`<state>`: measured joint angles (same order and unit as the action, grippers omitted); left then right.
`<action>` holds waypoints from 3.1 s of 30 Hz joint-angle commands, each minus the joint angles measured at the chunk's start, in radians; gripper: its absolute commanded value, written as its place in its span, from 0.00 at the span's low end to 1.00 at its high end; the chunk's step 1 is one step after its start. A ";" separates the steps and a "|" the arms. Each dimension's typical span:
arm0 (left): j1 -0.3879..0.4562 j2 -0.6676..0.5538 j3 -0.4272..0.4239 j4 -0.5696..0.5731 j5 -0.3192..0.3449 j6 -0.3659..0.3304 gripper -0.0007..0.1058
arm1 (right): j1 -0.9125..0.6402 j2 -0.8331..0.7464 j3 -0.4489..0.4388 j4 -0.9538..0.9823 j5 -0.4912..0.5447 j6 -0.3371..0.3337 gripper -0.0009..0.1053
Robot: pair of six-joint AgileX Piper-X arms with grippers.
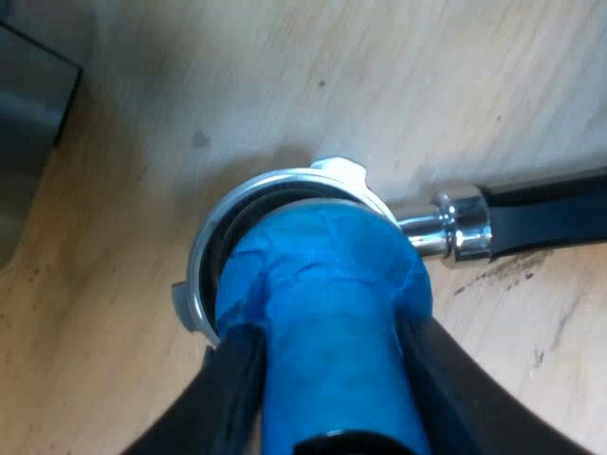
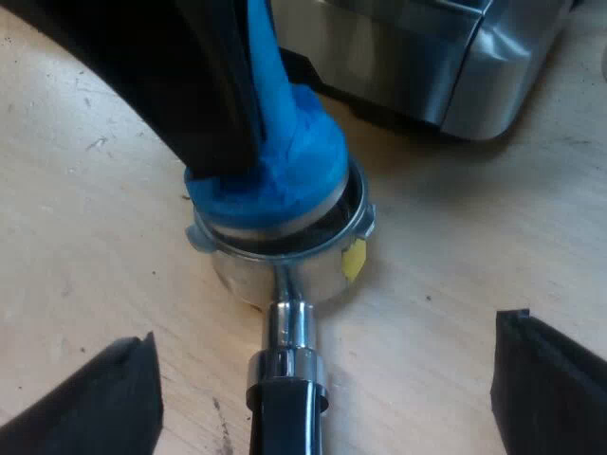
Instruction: Grind coffee beans and then tamp
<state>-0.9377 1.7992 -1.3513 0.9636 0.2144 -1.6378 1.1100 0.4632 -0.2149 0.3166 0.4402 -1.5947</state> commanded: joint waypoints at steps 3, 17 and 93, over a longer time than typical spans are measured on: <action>-0.005 0.007 -0.007 -0.004 -0.023 -0.002 0.01 | 0.000 0.001 -0.003 -0.006 -0.003 -0.002 0.69; -0.005 0.031 -0.004 -0.024 -0.023 -0.003 0.01 | 0.000 0.001 -0.003 -0.006 -0.003 -0.002 0.69; -0.071 -0.059 -0.007 0.028 -0.154 -0.009 0.01 | 0.000 0.001 -0.003 -0.097 -0.003 -0.034 0.69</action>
<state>-1.0109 1.7570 -1.3598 0.9931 0.0537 -1.6519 1.1100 0.4632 -0.2079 0.2271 0.4386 -1.6171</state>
